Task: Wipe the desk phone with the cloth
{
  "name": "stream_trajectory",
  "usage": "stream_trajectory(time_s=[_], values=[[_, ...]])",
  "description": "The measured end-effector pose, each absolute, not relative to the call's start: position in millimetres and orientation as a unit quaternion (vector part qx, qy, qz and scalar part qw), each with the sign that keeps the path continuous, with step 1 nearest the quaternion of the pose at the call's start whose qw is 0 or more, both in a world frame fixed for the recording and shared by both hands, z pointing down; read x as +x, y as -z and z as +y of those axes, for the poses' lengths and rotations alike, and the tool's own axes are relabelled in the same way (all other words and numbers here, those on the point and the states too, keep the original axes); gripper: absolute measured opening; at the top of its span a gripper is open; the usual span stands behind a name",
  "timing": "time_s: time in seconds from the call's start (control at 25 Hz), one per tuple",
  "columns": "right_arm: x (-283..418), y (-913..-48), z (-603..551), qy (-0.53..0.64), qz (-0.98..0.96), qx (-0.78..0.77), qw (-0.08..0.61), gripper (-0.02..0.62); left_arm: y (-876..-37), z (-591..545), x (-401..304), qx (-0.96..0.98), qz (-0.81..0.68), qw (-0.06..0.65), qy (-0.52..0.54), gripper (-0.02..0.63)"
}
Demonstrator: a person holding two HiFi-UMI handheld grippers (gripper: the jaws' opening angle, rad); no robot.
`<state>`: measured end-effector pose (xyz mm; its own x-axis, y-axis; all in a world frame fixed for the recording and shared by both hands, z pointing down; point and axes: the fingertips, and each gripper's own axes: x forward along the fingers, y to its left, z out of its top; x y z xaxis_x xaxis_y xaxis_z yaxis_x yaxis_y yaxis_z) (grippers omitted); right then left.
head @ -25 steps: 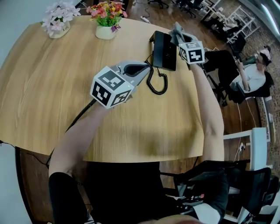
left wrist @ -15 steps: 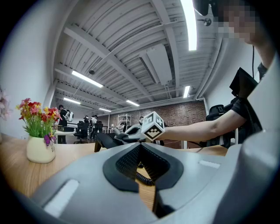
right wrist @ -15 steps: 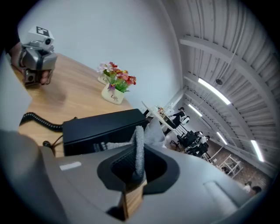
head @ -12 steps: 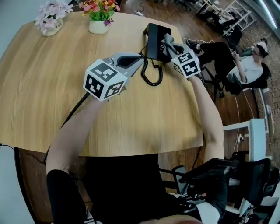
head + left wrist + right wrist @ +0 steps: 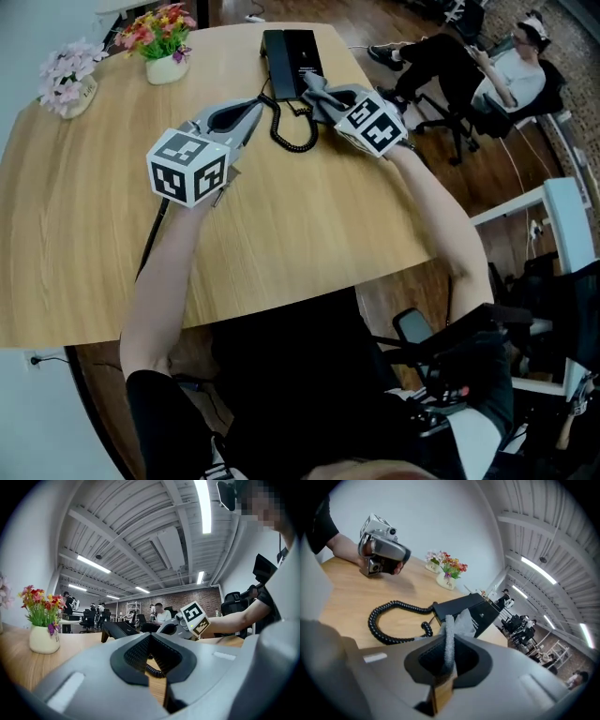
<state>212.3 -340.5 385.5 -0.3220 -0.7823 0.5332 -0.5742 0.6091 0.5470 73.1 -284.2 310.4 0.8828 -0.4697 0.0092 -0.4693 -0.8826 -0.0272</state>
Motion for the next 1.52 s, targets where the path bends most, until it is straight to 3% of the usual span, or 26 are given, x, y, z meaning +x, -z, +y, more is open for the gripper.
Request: stream_trajectory(time_s=[0.36,0.64,1.52], values=[[140,-327,-290,0.166,-0.855,0.409,0.272,0.02,-313,-269,84,-0.975,0.223,0.007,0.014,0.003],[130,-302,-267,0.219,-0.857,0.424,0.196,0.02,-310,-265,87,-0.976,0.219,0.009,0.012,0.003],[113,-296,-216,0.309,-0.848,0.389,0.185,0.019,-309,-255,86,-0.978,0.208,0.009,0.01,0.003]])
